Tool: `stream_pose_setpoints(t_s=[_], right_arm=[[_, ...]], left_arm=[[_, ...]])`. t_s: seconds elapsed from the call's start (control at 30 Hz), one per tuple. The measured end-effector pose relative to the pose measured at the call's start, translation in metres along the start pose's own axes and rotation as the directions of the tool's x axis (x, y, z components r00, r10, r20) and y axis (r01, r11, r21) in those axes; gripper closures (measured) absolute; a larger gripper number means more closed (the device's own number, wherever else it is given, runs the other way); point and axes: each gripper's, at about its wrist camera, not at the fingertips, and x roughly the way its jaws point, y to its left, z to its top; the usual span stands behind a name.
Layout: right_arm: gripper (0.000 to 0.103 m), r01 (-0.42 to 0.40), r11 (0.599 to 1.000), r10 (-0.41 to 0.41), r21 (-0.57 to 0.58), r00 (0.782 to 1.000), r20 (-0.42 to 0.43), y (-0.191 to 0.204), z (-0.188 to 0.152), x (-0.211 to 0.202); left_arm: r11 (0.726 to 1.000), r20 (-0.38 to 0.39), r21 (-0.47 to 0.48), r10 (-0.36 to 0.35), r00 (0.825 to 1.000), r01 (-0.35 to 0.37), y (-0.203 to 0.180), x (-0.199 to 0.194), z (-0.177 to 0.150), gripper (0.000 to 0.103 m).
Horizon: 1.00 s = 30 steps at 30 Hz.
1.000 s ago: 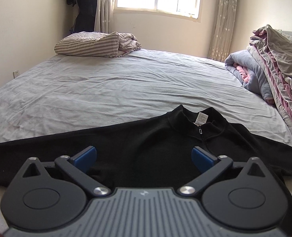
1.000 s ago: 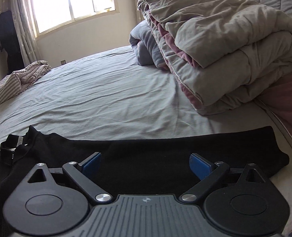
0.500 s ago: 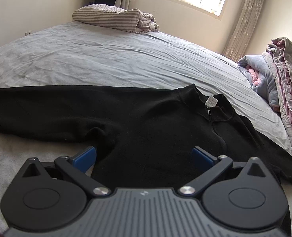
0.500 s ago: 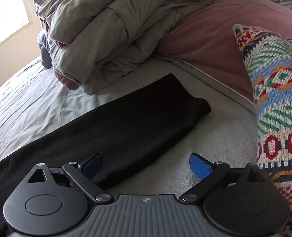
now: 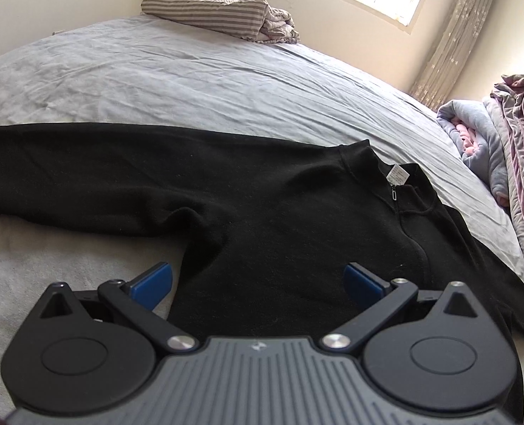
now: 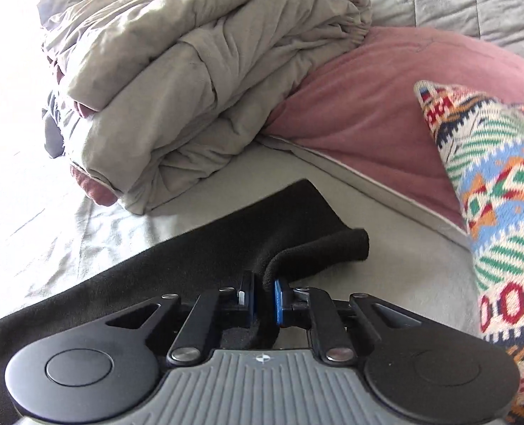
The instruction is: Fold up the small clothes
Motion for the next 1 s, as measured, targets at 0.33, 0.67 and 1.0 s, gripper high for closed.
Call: stream_pose_setpoints(t_s=[0.33,0.67,1.0], right_arm=[[0.092,-0.266,0.943,0.3,-0.202,0.939,0.165,0.085,0.033,-0.112],[0.092,-0.504,0.747,0.6,-0.434,0.792,0.111,0.201,0.0,-0.225],[0.092,-0.682,0.485,0.76,-0.547,0.638,-0.122,0.287,-0.082,-0.279]], left_arm=[[1.0,0.013,0.011,-0.016,1.0,0.015,0.001,0.001,-0.001,0.001],[1.0,-0.018,-0.02,0.001,1.0,-0.001,0.008,0.007,0.001,0.001],[0.998,-0.027,-0.038,-0.042,0.999,0.041,0.008,0.007,0.002,0.001]])
